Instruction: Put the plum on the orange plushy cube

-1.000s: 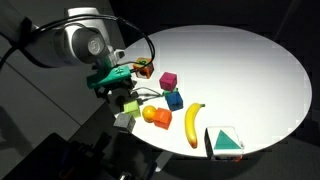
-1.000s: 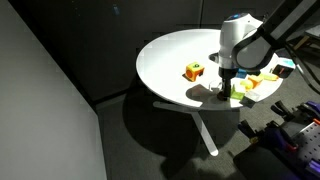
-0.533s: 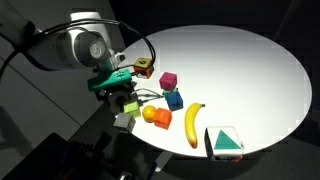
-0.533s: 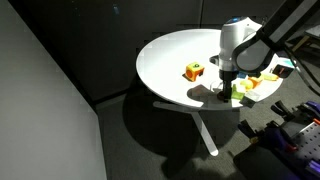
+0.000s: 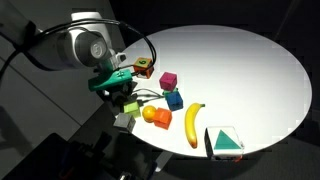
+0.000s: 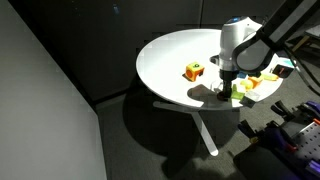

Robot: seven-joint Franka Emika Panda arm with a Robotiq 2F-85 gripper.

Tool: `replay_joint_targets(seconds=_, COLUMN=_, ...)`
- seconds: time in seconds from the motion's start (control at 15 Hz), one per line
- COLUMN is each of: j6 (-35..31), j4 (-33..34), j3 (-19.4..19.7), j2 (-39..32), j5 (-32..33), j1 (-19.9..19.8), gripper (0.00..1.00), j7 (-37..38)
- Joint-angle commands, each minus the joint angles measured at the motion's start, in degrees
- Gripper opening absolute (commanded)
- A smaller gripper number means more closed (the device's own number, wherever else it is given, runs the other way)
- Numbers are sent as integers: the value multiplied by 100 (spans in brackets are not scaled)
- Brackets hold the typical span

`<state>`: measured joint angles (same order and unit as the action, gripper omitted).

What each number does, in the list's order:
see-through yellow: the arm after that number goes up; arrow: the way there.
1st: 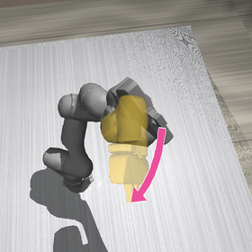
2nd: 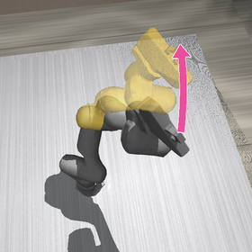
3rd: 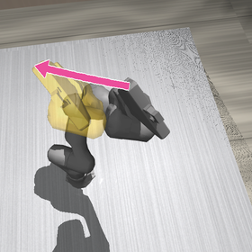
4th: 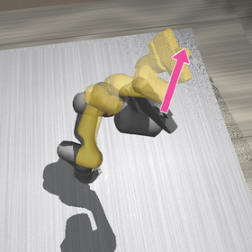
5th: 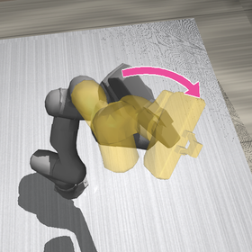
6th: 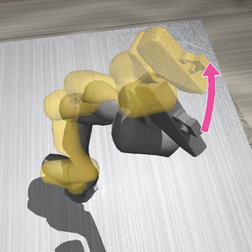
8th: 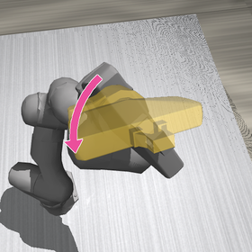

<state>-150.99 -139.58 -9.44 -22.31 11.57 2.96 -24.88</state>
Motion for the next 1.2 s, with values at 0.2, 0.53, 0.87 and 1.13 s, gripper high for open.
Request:
replay_joint_targets(seconds=0.2, j6=535, j4=-54, j3=36, j2=620, j5=-74, j1=-18, gripper=34, j7=137)
replay_joint_targets(seconds=0.53, j6=1156, j4=190, j3=77, j2=951, j5=-332, j1=-76, gripper=34, j7=62)
replay_joint_targets(seconds=0.87, j6=1844, j4=857, j3=218, j2=819, j5=-582, j1=-80, gripper=34, j7=128)
replay_joint_targets(seconds=1.13, j6=2134, j4=1351, j3=300, j2=661, j5=-659, j1=-60, gripper=34, j7=198)
